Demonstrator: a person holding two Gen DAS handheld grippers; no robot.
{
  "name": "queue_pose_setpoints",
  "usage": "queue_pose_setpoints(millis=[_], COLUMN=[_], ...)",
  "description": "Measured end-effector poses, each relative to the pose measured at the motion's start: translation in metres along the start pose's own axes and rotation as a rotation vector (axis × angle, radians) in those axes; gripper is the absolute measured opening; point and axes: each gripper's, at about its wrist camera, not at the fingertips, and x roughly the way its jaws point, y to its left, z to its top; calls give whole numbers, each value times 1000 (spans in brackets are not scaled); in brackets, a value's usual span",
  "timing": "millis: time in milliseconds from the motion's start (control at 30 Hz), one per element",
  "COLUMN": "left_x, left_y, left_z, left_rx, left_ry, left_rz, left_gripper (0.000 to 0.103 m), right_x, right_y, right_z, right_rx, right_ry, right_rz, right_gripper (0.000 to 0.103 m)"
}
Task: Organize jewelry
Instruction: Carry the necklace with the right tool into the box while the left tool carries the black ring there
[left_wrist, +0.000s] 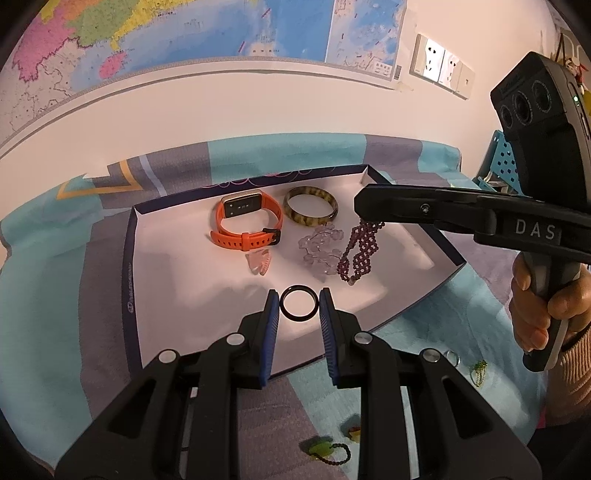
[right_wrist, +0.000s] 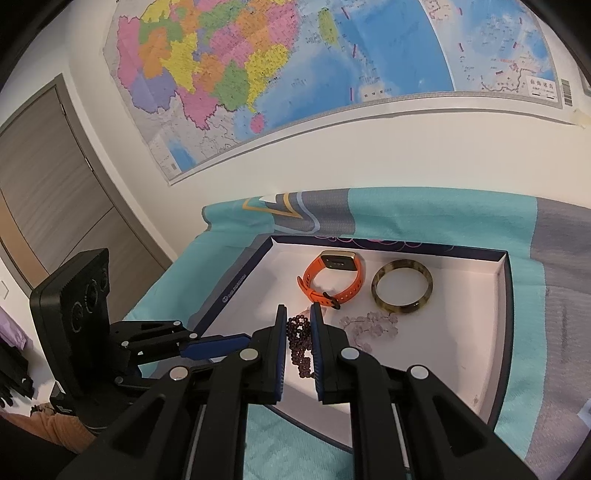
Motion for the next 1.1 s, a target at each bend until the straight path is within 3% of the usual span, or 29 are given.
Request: queue_pose_setpoints(millis=[1100], left_x=[33], left_y=[9], left_z=[8], left_rx=[-26], left_ry=[73], left_rz=[18], left_gripper=[23], right_x=[28], right_y=[-20], right_z=[0], right_rx=[39], right_ry=[35], right_rz=[-10], right_gripper=[11])
